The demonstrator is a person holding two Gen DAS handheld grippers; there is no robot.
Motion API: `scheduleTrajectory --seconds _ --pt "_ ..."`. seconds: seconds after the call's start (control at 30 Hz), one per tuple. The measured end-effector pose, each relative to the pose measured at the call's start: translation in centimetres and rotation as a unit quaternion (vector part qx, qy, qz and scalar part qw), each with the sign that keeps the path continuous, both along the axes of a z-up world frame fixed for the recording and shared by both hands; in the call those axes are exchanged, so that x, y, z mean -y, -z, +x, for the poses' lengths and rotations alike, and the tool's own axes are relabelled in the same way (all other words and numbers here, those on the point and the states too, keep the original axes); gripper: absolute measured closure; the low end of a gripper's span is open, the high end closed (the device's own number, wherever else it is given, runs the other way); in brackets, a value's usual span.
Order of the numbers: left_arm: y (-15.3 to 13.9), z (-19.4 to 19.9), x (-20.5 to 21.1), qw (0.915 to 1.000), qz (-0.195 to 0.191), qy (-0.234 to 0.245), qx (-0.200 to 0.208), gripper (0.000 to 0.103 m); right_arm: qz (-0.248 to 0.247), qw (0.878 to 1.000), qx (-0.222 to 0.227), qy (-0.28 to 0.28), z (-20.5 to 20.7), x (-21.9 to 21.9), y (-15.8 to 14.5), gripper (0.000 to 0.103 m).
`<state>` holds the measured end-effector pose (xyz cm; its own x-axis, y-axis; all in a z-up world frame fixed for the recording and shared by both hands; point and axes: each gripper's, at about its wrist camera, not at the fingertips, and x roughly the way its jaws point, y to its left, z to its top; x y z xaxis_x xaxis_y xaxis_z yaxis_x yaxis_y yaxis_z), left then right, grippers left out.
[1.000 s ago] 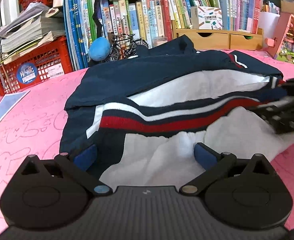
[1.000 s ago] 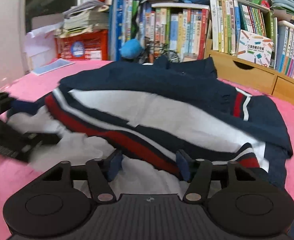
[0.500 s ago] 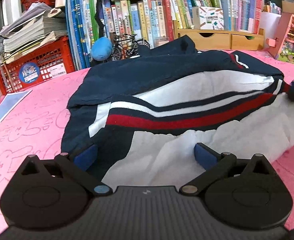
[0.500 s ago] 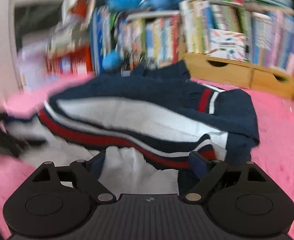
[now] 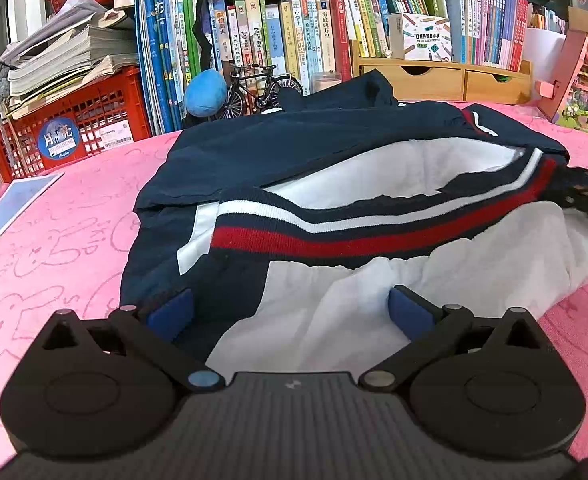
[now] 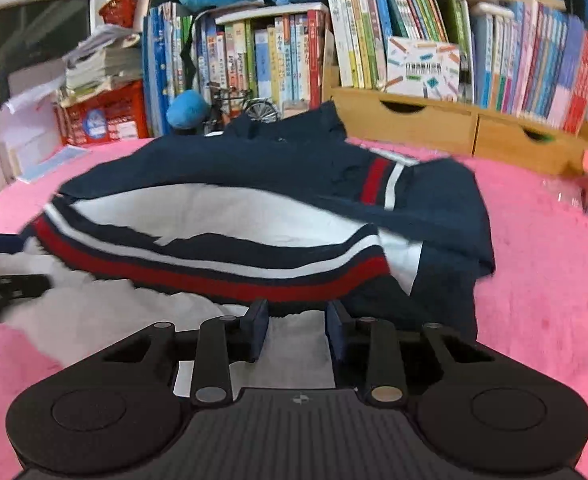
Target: Fold clothes
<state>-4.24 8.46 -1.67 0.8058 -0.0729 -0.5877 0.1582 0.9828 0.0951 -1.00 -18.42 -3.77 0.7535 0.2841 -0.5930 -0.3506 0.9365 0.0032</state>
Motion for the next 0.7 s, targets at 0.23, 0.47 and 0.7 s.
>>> scheduleTrajectory --seconds 0.23,0.47,0.7 --pt "0.0 0.1 0.0 1.0 -0.005 0.0 -0.003 0.0 -0.016 1.0 0.009 0.007 0.1 0.1 -0.1 0.067" --pt "0.0 0.1 -0.1 1.0 -0.007 0.001 -0.002 0.0 0.061 0.997 -0.003 0.039 -1.5 4.3 -2.2 0.064" --pt "0.0 0.4 -0.2 0.9999 -0.012 0.0 -0.005 0.0 0.12 0.992 -0.006 -0.025 -5.1 2.1 -3.2 0.06"
